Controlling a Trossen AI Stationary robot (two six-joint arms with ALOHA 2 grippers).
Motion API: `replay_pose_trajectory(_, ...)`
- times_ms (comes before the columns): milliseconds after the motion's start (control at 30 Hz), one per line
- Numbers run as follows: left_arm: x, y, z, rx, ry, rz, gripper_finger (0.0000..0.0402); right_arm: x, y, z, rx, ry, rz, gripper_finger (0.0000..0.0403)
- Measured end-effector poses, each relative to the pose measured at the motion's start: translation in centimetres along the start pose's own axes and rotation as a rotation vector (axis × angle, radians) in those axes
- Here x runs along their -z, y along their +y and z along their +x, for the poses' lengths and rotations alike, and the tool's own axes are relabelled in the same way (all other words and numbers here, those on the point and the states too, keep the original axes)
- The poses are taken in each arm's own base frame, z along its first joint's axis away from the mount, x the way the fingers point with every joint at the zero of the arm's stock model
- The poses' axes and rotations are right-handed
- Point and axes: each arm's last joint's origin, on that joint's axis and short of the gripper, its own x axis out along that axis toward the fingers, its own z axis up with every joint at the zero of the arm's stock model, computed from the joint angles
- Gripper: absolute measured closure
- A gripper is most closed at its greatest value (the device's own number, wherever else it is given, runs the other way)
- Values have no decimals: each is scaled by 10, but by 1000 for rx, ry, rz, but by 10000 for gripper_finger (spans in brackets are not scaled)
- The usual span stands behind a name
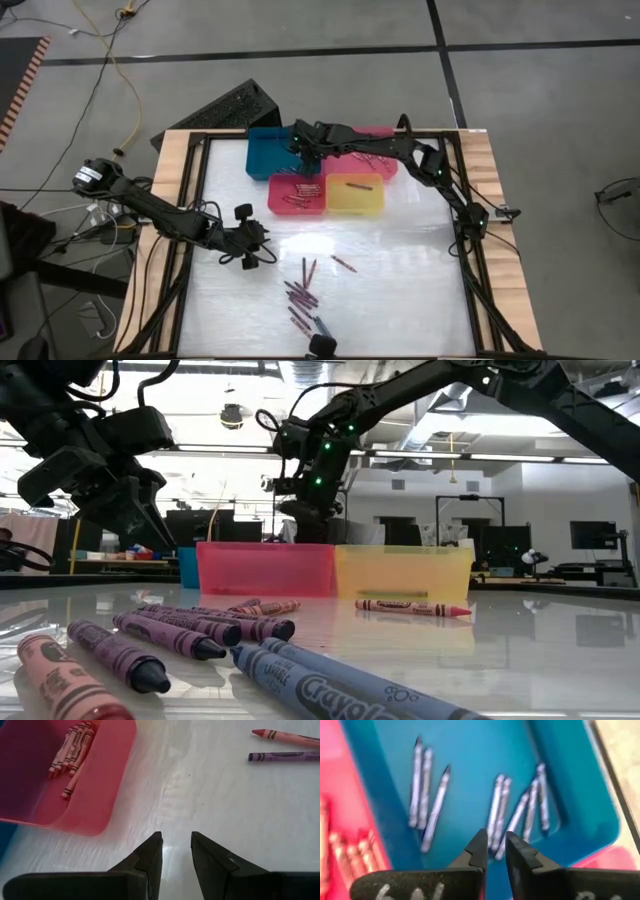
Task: Sort crayons
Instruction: Put the blue crayon into the blue bin
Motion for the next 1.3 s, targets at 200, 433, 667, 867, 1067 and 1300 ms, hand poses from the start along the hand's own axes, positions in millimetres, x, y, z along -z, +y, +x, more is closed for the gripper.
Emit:
replay_pose_trajectory(200, 0, 0, 0, 0, 1, 0, 307, 0, 18, -19, -72, 80, -68, 341)
replay_pose_trajectory(433, 0, 0, 0, -7, -1, 2, 307, -2, 83, -79, -248, 200, -182, 341)
replay_pose_trajectory(667, 0, 0, 0, -8, -1, 3, 307, 27, 185, -137, -338, 319, -331, 341)
replay_pose_trajectory(867, 0, 0, 0, -8, -5, 1, 307, 62, 263, -177, -383, 317, -325, 341)
replay_pose_trajectory(1067, -4, -1, 0, -4, -43, -19, 307, 90, 314, -212, -453, 256, -376, 341)
replay_pose_trajectory(1300, -5, -1, 0, 8, -52, -28, 307, 106, 356, -243, -599, 41, -592, 342)
